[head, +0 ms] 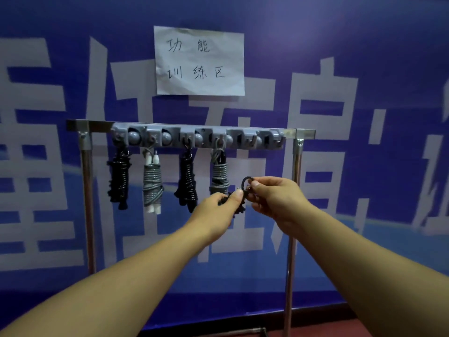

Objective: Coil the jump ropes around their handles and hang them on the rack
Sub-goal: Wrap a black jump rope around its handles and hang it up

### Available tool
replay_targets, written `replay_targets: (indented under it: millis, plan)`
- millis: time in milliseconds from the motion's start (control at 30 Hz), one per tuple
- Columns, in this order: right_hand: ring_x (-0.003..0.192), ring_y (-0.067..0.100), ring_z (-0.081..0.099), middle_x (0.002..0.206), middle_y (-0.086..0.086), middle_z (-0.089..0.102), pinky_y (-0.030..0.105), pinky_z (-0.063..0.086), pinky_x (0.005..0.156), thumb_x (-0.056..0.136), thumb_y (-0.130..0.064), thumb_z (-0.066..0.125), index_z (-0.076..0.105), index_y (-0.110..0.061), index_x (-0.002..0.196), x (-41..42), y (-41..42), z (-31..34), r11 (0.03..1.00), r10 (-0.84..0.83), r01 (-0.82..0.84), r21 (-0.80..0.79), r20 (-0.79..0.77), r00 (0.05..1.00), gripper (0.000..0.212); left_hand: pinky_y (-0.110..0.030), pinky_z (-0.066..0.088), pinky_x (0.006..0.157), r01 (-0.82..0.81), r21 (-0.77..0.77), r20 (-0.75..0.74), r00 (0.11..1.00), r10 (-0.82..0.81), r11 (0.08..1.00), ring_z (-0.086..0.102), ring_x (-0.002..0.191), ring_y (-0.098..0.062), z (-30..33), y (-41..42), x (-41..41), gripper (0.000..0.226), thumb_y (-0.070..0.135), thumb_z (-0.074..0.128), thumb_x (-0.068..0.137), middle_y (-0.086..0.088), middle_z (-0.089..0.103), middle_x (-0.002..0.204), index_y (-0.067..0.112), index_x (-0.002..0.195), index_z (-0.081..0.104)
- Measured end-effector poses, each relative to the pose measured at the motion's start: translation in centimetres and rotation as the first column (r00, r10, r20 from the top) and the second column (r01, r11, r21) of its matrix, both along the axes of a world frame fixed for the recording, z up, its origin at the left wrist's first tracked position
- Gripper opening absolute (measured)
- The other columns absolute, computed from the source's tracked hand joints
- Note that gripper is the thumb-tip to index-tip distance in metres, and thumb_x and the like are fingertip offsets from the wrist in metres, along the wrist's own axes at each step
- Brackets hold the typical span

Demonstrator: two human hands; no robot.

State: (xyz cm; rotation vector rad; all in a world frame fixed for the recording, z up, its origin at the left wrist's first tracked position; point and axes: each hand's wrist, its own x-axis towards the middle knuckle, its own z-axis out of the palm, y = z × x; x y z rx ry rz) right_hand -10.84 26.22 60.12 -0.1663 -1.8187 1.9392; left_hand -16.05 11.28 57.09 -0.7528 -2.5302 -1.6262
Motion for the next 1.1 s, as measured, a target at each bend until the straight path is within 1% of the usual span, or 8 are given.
replay_targets:
  millis: [133,267,500,667,833,933,1033,1100]
  plan:
    - [0.075,0.016,0.070,0.086,0.010,0.072,0.023,0.055,0.056,0.097,-0.007,0.062,0.070,-0.004,0.101,-1.4,0.8,2.5,1.000,-0.022,0.022,-0.013,-0.032,0.999,0.009,-0.025,0.041,0.056,0.003,0.056,0.073,0.997,-0.007,0.998,0.058,0.069,-0.015,2.5,1.3,-1.3,0.053,0.071,0.040,0.093,-0.001,0.068,0.090,0.024,0.100,0.063]
    - [0.075,0.016,0.069,0.086,0.011,0.072,0.023,0.057,0.057,0.097,-0.006,0.063,0.070,-0.004,0.102,-2.7,1.6,4.8,0.998,-0.061,0.061,-0.008,-0.074,0.995,0.010,-0.032,0.043,0.063,0.021,0.087,0.161,0.986,-0.035,0.996,0.058,0.071,-0.022,4.9,2.7,-2.4,0.056,0.075,0.039,0.092,-0.006,0.069,0.094,0.024,0.102,0.062]
    - [0.077,0.016,0.071,0.089,0.011,0.075,0.023,0.058,0.058,0.095,-0.009,0.065,0.073,-0.008,0.102,-4.2,2.7,9.1,0.990,-0.132,0.137,0.029,-0.149,0.980,0.010,-0.031,0.046,0.064,0.026,0.150,0.101,0.994,-0.041,0.988,0.060,0.071,-0.020,9.0,4.7,-3.8,0.057,0.072,0.037,0.094,-0.005,0.071,0.093,0.023,0.109,0.062]
    - [0.062,0.013,0.063,0.078,0.011,0.069,0.021,0.054,0.054,0.094,-0.006,0.066,0.071,-0.006,0.094,-6.1,3.3,9.1,0.978,-0.208,0.209,0.009,-0.084,0.975,0.004,-0.027,0.042,0.059,0.015,0.136,0.277,0.959,-0.052,0.991,0.057,0.069,-0.021,9.2,6.0,-4.4,0.063,0.072,0.038,0.094,-0.006,0.071,0.090,0.017,0.111,0.064]
    - [0.074,0.016,0.065,0.084,0.010,0.071,0.026,0.054,0.061,0.096,-0.009,0.065,0.071,-0.009,0.095,-7.5,3.7,6.6,0.980,-0.193,0.195,0.046,-0.050,0.980,0.006,-0.033,0.049,0.071,0.018,0.205,0.322,0.943,-0.085,0.979,0.065,0.077,-0.024,6.7,6.6,-4.9,0.055,0.072,0.039,0.094,-0.007,0.071,0.094,0.023,0.102,0.064]
    - [0.089,0.019,0.068,0.096,0.009,0.072,0.029,0.055,0.069,0.096,-0.010,0.065,0.071,-0.009,0.100,-6.9,3.7,5.1,0.978,-0.191,0.196,0.079,-0.060,0.980,0.007,-0.037,0.055,0.084,0.036,0.236,0.290,0.951,-0.106,0.971,0.071,0.093,-0.027,5.2,6.3,-4.8,0.057,0.074,0.041,0.091,-0.009,0.074,0.101,0.024,0.106,0.065]
    - [0.092,0.020,0.065,0.099,0.008,0.071,0.031,0.055,0.070,0.096,-0.015,0.066,0.071,-0.012,0.102,-5.4,3.7,2.6,0.976,-0.213,0.214,0.050,-0.027,0.977,0.008,-0.044,0.050,0.100,-0.006,0.233,0.330,0.941,-0.073,0.972,0.064,0.108,-0.029,3.6,5.6,-4.3,0.070,0.079,0.048,0.084,-0.007,0.069,0.118,0.022,0.120,0.065]
    - [0.088,0.020,0.064,0.099,0.008,0.071,0.031,0.055,0.069,0.095,-0.019,0.068,0.071,-0.013,0.101,-4.4,3.7,0.5,0.971,-0.238,0.238,0.021,0.013,0.971,0.008,-0.038,0.051,0.096,-0.037,0.231,0.331,0.943,-0.043,0.972,0.064,0.106,-0.026,2.6,5.2,-4.1,0.048,0.067,0.052,0.091,-0.005,0.068,0.117,0.024,0.111,0.064]
